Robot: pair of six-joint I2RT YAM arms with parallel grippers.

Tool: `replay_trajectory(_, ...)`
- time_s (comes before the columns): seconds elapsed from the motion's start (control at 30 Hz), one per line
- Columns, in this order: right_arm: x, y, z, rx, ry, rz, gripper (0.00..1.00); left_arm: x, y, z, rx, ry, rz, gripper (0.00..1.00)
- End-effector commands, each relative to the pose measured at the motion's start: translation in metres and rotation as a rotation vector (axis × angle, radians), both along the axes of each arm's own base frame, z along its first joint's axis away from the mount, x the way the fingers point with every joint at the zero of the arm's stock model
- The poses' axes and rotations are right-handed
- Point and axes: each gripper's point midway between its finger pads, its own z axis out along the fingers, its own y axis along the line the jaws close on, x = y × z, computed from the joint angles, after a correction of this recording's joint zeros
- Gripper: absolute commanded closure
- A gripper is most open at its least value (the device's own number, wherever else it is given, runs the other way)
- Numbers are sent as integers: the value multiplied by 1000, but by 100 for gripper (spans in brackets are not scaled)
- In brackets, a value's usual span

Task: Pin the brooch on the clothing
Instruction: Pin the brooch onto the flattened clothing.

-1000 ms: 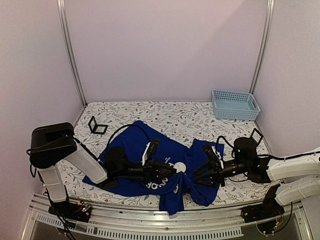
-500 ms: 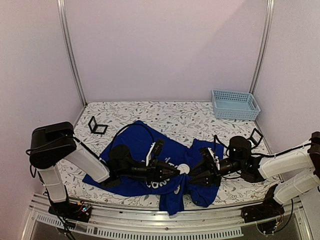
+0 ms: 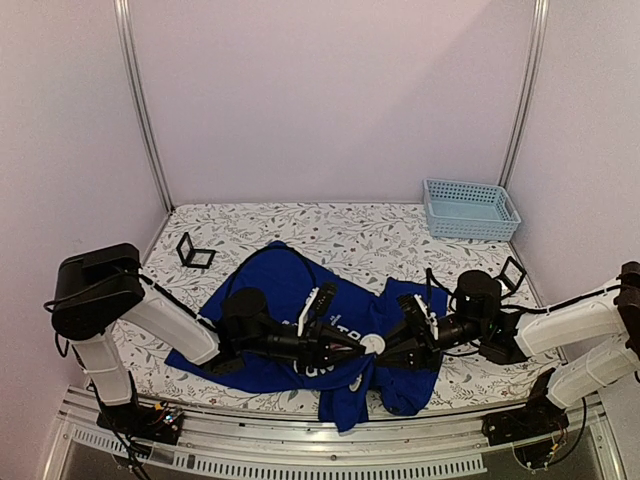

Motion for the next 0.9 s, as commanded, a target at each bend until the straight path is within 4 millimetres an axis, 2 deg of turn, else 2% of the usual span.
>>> replay_trajectory(0.0, 3, 6, 13, 27, -31, -6, 79, -8, -5, 18, -40, -44, -22, 100)
replay_trajectory(0.1, 8, 9, 18, 27, -27, -26, 83, -10, -7, 18, -29, -58, -28, 100)
replay_trajectory(0.27, 14, 10, 13, -6, -11, -58, 88, -10, -9, 19, -5, -93, -23, 100)
replay_trajectory(0.43, 21, 16, 17, -42, 85, -83, 88, -14, -24, 7, 108, -204, -7, 100)
replay_trajectory(0.6, 24, 20, 15, -79, 191, -86, 88, -16, -22, 6, 152, -291, 25, 100)
replay_trajectory(0.87, 32, 19, 20, -85, 258, -143, 93, -26, -26, -4, 218, -379, 33, 100)
